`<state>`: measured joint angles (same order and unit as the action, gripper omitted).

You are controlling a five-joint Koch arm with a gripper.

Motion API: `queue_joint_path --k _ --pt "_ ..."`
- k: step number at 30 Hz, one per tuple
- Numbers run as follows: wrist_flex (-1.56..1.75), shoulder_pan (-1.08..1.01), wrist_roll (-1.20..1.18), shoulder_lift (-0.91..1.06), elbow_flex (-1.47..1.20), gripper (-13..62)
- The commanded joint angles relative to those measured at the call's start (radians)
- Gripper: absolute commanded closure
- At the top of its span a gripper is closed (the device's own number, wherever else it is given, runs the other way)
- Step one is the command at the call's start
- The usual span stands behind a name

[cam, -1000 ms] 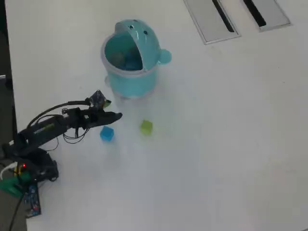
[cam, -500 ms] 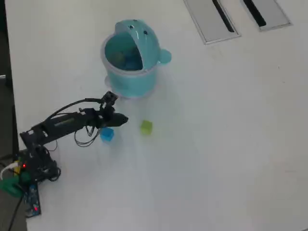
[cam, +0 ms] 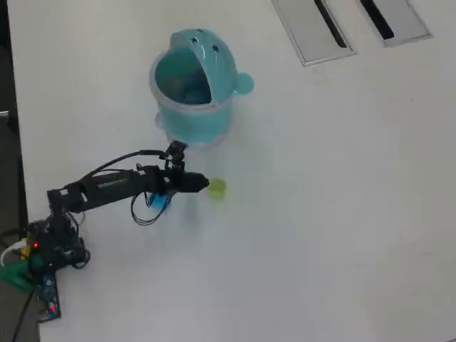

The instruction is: Grasp RGB lego blocks and put them in the bin one by one.

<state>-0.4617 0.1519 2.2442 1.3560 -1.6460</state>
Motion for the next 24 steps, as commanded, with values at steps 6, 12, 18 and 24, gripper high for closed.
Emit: queue_joint_path --k 6,12,18,24 --pt "0.018 -0.006 0.0 -0.11 0.262 15.7" --pt "0.0 -0.006 -0.002 -0.227 0.331 16.0" --pt "-0.026 -0.041 0.005 -0.288 0.393 16.1" --pt "-0.054 -0.081 0.04 -0.337 0.465 16.0"
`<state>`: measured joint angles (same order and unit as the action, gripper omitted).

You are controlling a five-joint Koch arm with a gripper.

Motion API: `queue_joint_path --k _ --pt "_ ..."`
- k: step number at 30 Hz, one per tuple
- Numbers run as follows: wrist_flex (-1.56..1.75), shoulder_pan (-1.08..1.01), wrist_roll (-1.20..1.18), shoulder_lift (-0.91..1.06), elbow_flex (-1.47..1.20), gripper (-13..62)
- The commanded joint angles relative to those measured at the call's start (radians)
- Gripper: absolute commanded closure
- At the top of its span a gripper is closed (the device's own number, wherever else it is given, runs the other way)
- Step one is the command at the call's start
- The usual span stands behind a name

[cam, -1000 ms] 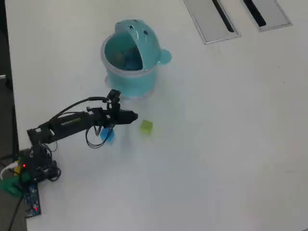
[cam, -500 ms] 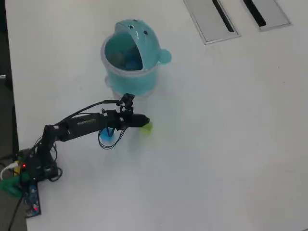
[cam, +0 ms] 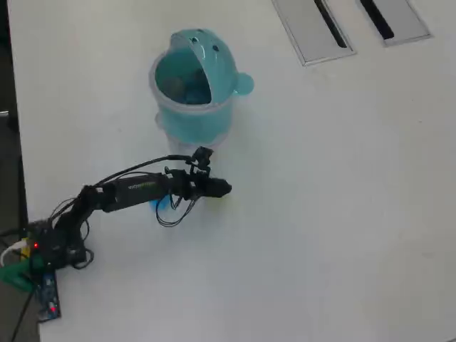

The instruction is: Grasp RGB lego blocks and put them in the bin one by one.

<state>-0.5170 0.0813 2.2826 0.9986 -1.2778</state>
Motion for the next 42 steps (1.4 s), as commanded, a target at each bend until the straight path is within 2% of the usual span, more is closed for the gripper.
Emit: queue_joint_path --k 1,11,18,21,28,42 --pt "0.002 -0.014 0.002 0.015 0.097 15.9" --pt "-0.008 -0.017 -0.005 -0.08 0.152 15.8" --pt "-0.069 -0.008 -0.02 -0.127 0.201 20.7" --pt "-0.097 0.0 -0.063 -0.107 0.201 26.0" --pt "-0.103 0.029 -0.092 -0.037 0.16 29.4" --pt "-0.095 0.083 -0.114 0.195 -0.006 29.5"
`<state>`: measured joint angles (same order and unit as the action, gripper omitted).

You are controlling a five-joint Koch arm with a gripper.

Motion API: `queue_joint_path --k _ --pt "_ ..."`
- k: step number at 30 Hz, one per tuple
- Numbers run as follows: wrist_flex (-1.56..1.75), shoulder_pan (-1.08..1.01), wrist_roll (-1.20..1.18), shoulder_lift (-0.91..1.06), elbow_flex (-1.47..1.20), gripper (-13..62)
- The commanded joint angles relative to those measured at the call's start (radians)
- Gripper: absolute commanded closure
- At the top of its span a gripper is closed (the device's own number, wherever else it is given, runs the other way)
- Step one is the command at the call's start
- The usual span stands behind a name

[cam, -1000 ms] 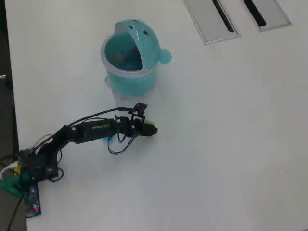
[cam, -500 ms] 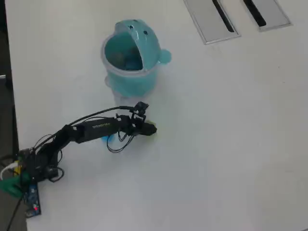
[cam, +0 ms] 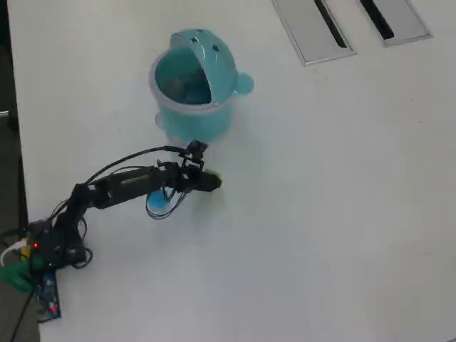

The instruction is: Grasp RGB lego blocks and put them in the bin one by one.

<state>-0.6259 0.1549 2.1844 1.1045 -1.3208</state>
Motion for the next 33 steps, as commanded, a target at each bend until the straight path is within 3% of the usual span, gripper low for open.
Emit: queue_joint_path --k 1,17,33 --pt "0.014 0.023 -0.028 0.106 0.026 29.5" --pt "0.015 0.132 -0.137 0.322 -0.074 29.5" --pt "0.017 0.268 -0.311 0.405 0.012 29.7"
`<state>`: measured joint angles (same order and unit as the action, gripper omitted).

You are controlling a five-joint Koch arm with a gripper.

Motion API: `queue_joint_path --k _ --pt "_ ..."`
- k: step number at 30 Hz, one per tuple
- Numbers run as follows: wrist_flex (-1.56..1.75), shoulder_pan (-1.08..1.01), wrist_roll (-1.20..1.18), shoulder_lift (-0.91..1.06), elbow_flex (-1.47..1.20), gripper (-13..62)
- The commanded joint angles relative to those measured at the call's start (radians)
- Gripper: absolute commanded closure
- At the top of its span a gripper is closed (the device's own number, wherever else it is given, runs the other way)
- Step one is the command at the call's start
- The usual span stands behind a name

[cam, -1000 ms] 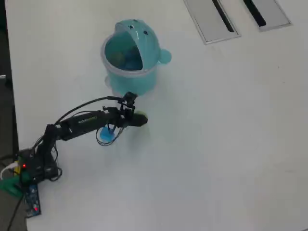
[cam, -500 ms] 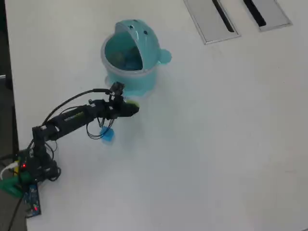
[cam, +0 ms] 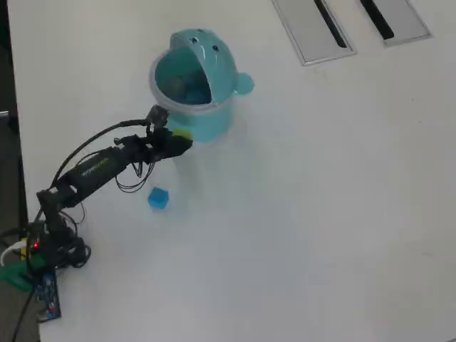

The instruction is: Grasp RGB lego blocks and put them in the bin one by one.

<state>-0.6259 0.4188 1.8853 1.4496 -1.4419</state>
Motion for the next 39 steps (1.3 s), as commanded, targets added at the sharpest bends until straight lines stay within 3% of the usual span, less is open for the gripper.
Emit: queue_joint_path --k 1,19,25,39 --pt "0.018 0.009 -0.018 0.06 0.146 29.7" --pt "0.075 0.124 -0.072 0.092 0.325 31.3" --pt "0.074 0.196 -0.106 0.008 0.52 34.5" --pt "0.299 0.261 -0.126 -0.212 0.635 34.5"
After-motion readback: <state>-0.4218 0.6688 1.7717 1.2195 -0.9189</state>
